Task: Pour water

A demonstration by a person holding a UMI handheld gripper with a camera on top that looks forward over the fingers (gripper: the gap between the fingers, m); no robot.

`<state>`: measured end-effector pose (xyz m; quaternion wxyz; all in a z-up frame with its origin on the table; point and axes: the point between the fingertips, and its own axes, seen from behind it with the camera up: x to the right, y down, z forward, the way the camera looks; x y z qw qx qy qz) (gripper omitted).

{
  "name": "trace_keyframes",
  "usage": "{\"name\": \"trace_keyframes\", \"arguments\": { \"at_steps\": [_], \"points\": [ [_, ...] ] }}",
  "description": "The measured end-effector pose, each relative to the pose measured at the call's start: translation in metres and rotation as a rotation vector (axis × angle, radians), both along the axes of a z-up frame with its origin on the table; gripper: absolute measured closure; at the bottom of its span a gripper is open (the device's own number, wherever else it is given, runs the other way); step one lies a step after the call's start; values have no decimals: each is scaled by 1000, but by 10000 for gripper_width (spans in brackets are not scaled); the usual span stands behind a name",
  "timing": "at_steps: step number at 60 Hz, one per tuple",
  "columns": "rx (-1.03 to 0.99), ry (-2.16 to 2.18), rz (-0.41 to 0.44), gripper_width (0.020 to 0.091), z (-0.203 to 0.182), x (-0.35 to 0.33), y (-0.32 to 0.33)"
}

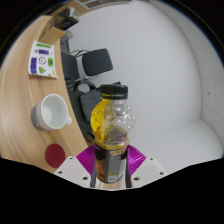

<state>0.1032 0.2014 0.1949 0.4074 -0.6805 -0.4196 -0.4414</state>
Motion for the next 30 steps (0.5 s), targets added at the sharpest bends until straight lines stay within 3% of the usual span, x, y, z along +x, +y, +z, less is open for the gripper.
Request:
{"name": "trace_keyframes", "arguments": {
  "at_steps": [12,30],
  "points": [
    [35,743,-43,704,16,-22,-27],
    [3,1248,-118,705,-68,-10,-21]
  ]
}}
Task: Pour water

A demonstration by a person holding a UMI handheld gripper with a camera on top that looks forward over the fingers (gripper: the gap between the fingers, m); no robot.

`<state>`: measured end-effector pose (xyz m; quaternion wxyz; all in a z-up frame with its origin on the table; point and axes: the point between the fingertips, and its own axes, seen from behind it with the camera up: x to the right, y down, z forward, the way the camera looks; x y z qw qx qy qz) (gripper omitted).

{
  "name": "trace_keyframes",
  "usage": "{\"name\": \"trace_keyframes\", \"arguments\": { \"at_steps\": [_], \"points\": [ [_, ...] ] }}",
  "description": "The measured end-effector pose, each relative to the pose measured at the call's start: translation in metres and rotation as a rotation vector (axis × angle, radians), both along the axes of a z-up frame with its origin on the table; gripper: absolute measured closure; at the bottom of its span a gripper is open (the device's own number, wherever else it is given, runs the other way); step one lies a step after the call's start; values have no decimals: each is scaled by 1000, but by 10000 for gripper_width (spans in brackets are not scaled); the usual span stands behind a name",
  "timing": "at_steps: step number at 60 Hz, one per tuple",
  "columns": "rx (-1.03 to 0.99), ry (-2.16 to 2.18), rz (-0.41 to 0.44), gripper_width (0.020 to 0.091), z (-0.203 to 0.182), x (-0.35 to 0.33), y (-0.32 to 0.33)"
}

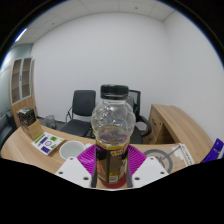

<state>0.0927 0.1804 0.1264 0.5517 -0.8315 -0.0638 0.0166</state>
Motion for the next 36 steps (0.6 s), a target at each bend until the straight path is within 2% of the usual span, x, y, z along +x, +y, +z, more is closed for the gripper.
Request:
{"name": "trace_keyframes", "arguments": {
  "at_steps": [12,16,23,27,28,30,32,33,34,36],
  "points": [
    [-26,14,-29,692,-55,15,5],
    [11,26,-29,683,-55,19,3],
    [32,31,-26,611,-54,17,2],
    [-8,47,-26,558,-59,16,1],
    [-26,53,-29,526,-61,16,-2],
    [-57,69,-35,409,-63,16,-6],
    [-75,80,-46,262,-61,19,-10],
    [-84,81,-56,232,-60,20,-13],
    [-94,80,-66,263,-62,21,-15],
    [-112,68,-86,274,-56,25,-26]
  ]
}}
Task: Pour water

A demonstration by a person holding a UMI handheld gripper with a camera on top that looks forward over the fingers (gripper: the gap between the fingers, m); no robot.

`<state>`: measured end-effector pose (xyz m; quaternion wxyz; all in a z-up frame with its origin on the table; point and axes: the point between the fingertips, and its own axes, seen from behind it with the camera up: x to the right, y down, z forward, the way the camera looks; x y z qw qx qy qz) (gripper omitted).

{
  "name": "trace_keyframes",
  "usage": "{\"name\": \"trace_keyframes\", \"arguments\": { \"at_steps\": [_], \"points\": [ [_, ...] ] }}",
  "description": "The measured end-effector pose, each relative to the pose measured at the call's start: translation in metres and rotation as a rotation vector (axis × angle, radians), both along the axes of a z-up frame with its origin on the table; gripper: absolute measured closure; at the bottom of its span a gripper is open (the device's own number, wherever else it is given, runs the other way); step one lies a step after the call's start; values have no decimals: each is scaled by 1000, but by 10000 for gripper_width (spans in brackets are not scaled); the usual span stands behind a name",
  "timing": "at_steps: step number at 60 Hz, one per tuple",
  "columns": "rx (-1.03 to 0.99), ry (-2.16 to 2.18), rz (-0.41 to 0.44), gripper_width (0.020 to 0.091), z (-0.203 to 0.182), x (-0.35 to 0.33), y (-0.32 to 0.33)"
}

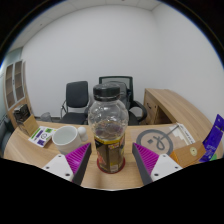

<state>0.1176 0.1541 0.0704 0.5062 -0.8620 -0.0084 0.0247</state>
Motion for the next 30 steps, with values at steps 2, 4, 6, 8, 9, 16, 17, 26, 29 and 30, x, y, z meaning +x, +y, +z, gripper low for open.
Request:
{"name": "trace_keyframes", "arguments": {
  "at_steps": [2,4,6,8,9,16,17,26,29,30],
  "points": [
    [-11,-21,-7,249,7,1,-11],
    [-24,-46,-12,243,15,1,-24],
    [-33,-66,-8,247,25,-2,-39],
    [-39,-77,-9,245,36,-6,-55],
    [-46,-79,-13,247,42,-8,-64],
    [-90,-84,-14,245,79,-31,-131],
    [-91,-86,-16,247,84,-35,-141],
    [-131,-73,-31,246,120,-68,-227],
    [-138,-64,-46,246,129,-75,-251],
    [-141,-64,-49,245,131,-77,-258]
  ]
}}
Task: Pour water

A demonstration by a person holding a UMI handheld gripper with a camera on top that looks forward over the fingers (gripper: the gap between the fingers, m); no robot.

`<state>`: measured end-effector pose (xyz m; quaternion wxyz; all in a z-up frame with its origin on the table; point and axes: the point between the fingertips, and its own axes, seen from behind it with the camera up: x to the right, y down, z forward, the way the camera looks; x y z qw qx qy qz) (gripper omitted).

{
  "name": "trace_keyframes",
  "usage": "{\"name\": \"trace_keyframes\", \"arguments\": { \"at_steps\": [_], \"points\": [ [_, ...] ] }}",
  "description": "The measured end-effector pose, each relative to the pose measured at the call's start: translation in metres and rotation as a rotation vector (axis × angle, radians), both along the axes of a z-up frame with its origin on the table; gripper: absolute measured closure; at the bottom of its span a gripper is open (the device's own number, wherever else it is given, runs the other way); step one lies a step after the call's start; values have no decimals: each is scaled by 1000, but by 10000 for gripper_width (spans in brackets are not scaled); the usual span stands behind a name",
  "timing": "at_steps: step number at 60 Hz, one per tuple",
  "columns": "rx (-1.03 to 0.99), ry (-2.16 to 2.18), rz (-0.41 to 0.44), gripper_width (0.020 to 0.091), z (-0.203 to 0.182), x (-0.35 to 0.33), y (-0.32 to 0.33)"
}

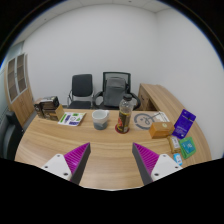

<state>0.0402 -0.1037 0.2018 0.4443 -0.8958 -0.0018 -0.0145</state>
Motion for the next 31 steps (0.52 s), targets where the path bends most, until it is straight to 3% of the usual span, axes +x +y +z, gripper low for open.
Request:
{"name": "trace_keyframes", "arguments": {
  "at_steps": [14,31],
  "points": [
    [15,-26,-74,246,20,1,-65],
    [19,-79,-119,249,24,19,-91]
  ]
}}
